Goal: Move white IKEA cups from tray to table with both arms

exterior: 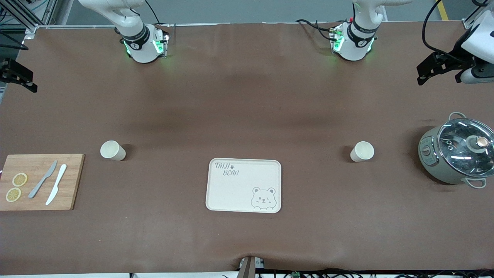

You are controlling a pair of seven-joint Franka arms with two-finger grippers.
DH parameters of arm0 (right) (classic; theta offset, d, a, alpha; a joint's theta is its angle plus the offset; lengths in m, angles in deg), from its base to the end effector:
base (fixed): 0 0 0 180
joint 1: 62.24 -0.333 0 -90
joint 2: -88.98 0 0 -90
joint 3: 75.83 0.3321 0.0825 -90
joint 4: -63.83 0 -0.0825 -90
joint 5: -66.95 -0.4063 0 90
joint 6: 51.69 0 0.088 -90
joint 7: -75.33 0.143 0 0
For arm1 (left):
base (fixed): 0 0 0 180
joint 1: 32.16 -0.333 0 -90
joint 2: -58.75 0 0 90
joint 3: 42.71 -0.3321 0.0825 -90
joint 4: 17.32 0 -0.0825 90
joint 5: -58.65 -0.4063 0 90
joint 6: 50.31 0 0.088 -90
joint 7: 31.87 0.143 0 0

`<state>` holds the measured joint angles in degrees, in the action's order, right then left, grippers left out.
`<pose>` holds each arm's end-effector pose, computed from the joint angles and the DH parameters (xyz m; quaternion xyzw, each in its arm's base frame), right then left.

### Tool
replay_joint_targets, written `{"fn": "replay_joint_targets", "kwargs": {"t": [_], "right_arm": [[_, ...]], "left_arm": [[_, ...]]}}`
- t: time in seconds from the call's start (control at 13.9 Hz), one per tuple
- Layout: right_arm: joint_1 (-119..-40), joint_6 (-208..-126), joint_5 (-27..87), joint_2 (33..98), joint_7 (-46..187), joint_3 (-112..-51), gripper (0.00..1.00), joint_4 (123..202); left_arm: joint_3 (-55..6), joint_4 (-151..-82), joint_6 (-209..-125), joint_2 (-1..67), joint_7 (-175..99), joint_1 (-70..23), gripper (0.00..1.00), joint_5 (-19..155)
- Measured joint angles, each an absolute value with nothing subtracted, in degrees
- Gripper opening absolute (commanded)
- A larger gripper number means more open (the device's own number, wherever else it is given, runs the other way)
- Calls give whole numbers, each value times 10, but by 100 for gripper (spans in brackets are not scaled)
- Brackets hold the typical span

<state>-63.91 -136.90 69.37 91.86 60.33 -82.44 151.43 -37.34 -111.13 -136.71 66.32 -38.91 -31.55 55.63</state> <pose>0.5493 -0.0556 0.6460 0.9961 0.0859 0.0009 0.0186 0.5242 -0.0504 0.6393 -0.9994 -0.0113 -0.0048 0.0321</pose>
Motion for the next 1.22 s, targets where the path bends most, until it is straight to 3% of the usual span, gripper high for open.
{"fn": "replay_joint_targets", "kwargs": {"t": [1.22], "right_arm": [[-639, -1360, 691, 919, 710, -825, 100, 1514]], "left_arm": [[-374, -1118, -1368, 645, -385, -316, 100, 575]]}}
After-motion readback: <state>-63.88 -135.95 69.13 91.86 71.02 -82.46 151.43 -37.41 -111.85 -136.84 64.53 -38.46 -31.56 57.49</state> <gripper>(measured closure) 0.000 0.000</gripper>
